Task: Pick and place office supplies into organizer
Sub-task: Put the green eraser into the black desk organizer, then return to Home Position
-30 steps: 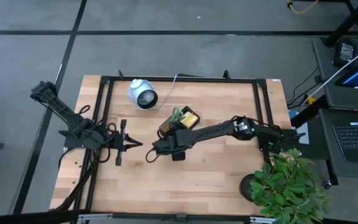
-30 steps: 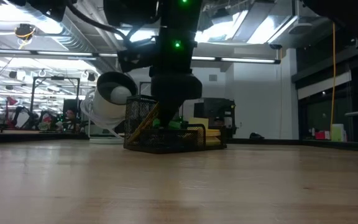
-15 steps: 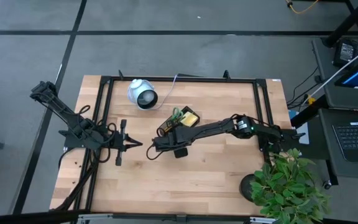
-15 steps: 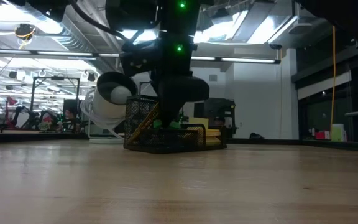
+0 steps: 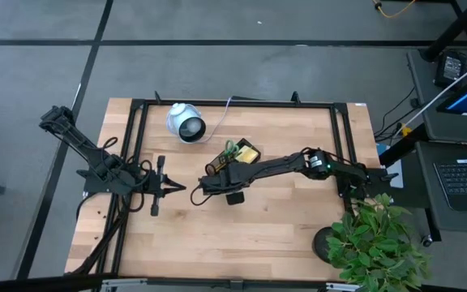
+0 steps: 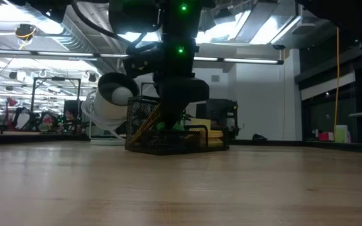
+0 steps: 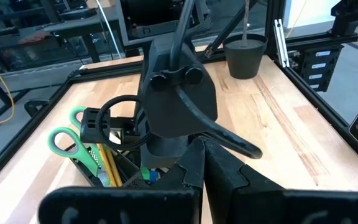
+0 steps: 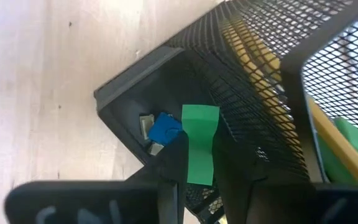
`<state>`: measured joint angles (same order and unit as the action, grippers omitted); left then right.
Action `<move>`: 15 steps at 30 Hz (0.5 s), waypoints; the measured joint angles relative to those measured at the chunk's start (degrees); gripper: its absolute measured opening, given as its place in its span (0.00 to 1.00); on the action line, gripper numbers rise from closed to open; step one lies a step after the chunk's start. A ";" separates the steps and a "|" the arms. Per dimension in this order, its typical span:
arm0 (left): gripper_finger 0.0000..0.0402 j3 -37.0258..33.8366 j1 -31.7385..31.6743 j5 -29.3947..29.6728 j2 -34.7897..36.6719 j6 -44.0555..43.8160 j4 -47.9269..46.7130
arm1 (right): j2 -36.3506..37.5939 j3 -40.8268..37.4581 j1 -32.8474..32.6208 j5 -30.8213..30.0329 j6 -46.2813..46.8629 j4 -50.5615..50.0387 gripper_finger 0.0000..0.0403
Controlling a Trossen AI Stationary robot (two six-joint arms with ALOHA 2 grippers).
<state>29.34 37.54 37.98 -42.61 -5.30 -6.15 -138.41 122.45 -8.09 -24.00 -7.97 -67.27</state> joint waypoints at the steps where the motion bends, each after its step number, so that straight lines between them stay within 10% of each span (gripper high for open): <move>1: 0.00 0.00 -0.02 0.02 0.00 0.00 0.00 | 0.00 0.00 -0.02 0.06 -0.01 0.01 0.17; 15: 0.00 0.00 -0.02 0.00 0.00 0.00 0.24 | 0.00 0.00 -0.05 0.10 -0.13 -2.06 0.39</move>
<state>29.34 37.52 37.98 -42.61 -5.30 -5.91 -138.41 122.45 -8.14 -23.90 -8.10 -69.33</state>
